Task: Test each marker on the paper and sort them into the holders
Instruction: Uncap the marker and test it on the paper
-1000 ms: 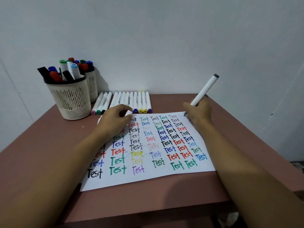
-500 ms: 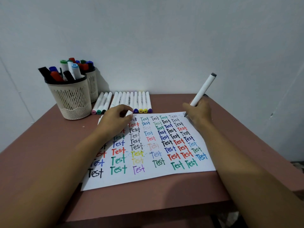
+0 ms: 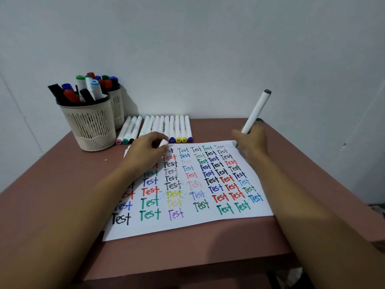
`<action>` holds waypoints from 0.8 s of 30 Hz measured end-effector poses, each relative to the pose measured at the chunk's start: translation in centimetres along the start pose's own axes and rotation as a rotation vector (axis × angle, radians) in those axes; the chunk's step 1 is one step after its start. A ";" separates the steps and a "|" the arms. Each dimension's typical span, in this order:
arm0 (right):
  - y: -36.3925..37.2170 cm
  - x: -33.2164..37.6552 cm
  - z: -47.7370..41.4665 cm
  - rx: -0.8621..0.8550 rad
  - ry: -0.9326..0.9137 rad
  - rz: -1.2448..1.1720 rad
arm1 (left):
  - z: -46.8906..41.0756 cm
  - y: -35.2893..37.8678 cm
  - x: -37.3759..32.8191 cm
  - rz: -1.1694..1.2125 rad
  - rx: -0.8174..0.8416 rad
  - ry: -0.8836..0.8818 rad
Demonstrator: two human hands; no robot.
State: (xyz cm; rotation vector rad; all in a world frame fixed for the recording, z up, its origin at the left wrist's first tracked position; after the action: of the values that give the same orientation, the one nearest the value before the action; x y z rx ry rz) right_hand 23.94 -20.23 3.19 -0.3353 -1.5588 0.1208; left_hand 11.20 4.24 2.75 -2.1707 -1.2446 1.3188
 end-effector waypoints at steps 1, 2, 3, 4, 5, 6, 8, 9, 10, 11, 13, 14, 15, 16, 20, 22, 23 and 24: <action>0.0 0.0 0.0 -0.003 -0.005 0.011 | 0.0 0.0 0.0 -0.002 0.001 -0.002; -0.1 -0.1 0.0 -0.002 0.000 0.010 | 0.0 0.1 0.0 -0.007 0.004 -0.001; -0.2 -0.2 0.0 0.002 0.013 -0.008 | 0.0 0.1 -0.1 -0.010 0.007 0.002; -0.2 -0.3 -0.2 0.007 0.031 -0.029 | 0.0 0.1 -0.1 -0.011 0.007 0.007; -0.3 -0.5 -0.3 0.011 0.050 -0.053 | 0.0 0.1 -0.2 -0.011 0.007 0.012; -0.3 -0.7 -0.4 0.019 0.068 -0.073 | 0.0 0.0 -0.2 -0.008 0.011 0.017; -0.2 -0.8 -0.6 0.026 0.070 -0.064 | 0.0 0.1 -0.3 0.002 0.022 0.025; -0.1 -0.7 -0.5 0.020 0.056 -0.038 | 0.1 0.1 -0.4 0.009 0.021 0.027; -0.1 -0.6 -0.5 0.011 0.044 -0.015 | 0.1 0.2 -0.4 0.013 0.017 0.027; 0.0 -0.5 -0.4 0.004 0.032 -0.006 | 0.1 0.2 -0.4 0.011 0.014 0.029; 0.1 -0.6 -0.4 0.007 0.032 -0.009 | 0.1 0.3 -0.3 -0.005 0.012 0.039; 0.0 -0.7 -0.4 0.012 0.048 -0.021 | 0.2 0.2 -0.5 -0.009 0.009 0.042; -0.1 -1.0 -0.6 0.020 0.071 -0.049 | 0.2 0.2 -0.6 0.000 0.000 0.040; -0.2 -1.1 -0.7 0.037 0.095 -0.101 | 0.3 0.1 -0.6 0.019 -0.015 0.033; -0.3 -1.0 -1.1 0.098 0.103 -0.295 | 0.3 -0.3 -0.9 0.009 -0.063 0.038; 0.3 0.1 -0.4 0.159 0.078 -0.356 | 0.3 -0.3 -1.4 0.009 -0.054 0.071; 0.9 0.6 0.2 0.221 0.072 -0.404 | 0.3 -0.2 -1.7 0.015 -0.046 0.088; 1.6 1.2 0.9 0.301 0.074 -0.466 | 0.3 -0.1 -2.0 0.024 -0.036 0.104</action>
State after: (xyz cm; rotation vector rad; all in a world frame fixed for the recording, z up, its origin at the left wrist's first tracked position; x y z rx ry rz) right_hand 23.30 -18.21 3.82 0.2593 -1.4811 -0.0216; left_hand 10.51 2.66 3.75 -2.2545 -1.2158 1.1847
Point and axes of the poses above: each hand's wrist, its own z-axis away from the middle knuckle, its own y-axis out of the palm, x = y × z, the point moved 8 cm from there along -z, towards the middle knuckle, and after that the axes turned 15 degrees about y, right-handed, at the moved point
